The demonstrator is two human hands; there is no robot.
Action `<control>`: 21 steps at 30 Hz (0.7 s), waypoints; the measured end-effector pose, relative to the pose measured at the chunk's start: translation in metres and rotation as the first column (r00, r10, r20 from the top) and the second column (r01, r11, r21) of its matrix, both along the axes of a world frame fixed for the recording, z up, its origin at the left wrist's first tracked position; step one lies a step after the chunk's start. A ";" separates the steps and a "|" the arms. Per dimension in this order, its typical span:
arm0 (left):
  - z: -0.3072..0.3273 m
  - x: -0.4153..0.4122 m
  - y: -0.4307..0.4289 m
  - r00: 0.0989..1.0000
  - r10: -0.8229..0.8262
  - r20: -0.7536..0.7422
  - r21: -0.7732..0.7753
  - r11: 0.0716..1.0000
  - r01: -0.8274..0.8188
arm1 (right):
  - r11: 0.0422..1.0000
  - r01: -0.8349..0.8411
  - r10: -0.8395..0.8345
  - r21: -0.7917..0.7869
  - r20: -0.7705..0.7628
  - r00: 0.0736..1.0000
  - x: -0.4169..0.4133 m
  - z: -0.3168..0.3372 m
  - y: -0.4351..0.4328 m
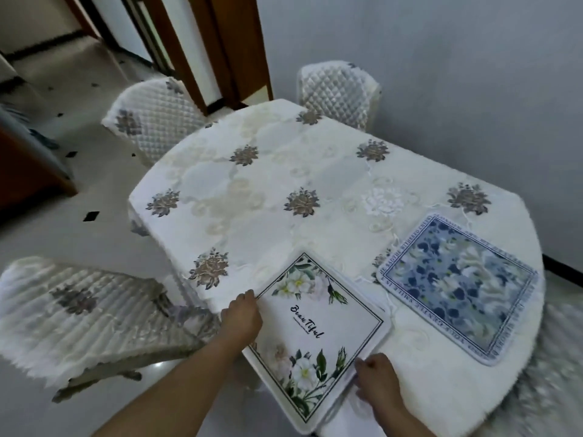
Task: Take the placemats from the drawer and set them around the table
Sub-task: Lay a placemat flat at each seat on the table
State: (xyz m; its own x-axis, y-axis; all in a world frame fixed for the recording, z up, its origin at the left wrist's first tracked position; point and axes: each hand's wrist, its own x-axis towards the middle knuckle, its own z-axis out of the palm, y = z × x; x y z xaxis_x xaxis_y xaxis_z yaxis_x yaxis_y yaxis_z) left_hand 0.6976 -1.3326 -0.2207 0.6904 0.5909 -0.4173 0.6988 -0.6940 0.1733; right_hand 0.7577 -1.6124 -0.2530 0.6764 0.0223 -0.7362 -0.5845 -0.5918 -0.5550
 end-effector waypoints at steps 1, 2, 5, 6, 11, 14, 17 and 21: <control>-0.005 0.002 0.006 0.999 -0.025 -0.025 -0.022 0.999 0.024 | 0.999 0.002 -0.002 -0.036 0.009 1.000 -0.003 0.002 0.003; -0.009 0.004 0.012 0.997 -0.060 -0.041 -0.044 0.997 0.058 | 0.998 0.021 -0.020 -0.061 0.022 1.000 -0.006 0.004 0.006; -0.014 0.008 0.023 0.997 -0.055 -0.055 0.015 0.998 0.055 | 0.989 0.101 -0.091 -0.109 0.090 0.992 -0.015 0.022 0.021; -0.015 0.009 0.026 0.997 -0.046 -0.055 0.019 0.999 0.047 | 0.985 0.126 -0.111 -0.117 0.124 0.986 -0.016 0.024 0.024; -0.020 0.009 0.054 0.988 -0.142 0.063 -0.037 0.989 0.144 | 0.971 0.175 -0.164 -0.163 0.080 0.983 -0.041 0.031 0.056; -0.015 0.000 0.077 0.959 -0.221 0.177 -0.145 0.958 0.247 | 0.949 0.268 -0.248 -0.166 0.133 0.960 -0.067 0.047 0.093; 0.001 -0.015 0.106 0.903 -0.309 0.297 -0.263 0.883 0.388 | 0.927 0.324 -0.269 -0.189 0.265 0.926 -0.096 0.067 0.130; 0.046 -0.037 0.178 0.812 -0.320 0.488 -0.247 0.842 0.480 | 0.908 0.385 -0.291 -0.166 0.411 0.864 -0.130 0.094 0.193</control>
State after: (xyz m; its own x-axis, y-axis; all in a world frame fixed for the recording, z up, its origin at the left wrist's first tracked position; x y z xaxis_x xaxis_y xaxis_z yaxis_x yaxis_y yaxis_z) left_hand 0.6604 -1.1541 -0.1747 0.9828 0.0947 -0.1584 0.1765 -0.7324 0.6575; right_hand 0.6275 -1.4191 -0.1587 0.8317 -0.3990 -0.3860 -0.5530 -0.5343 -0.6393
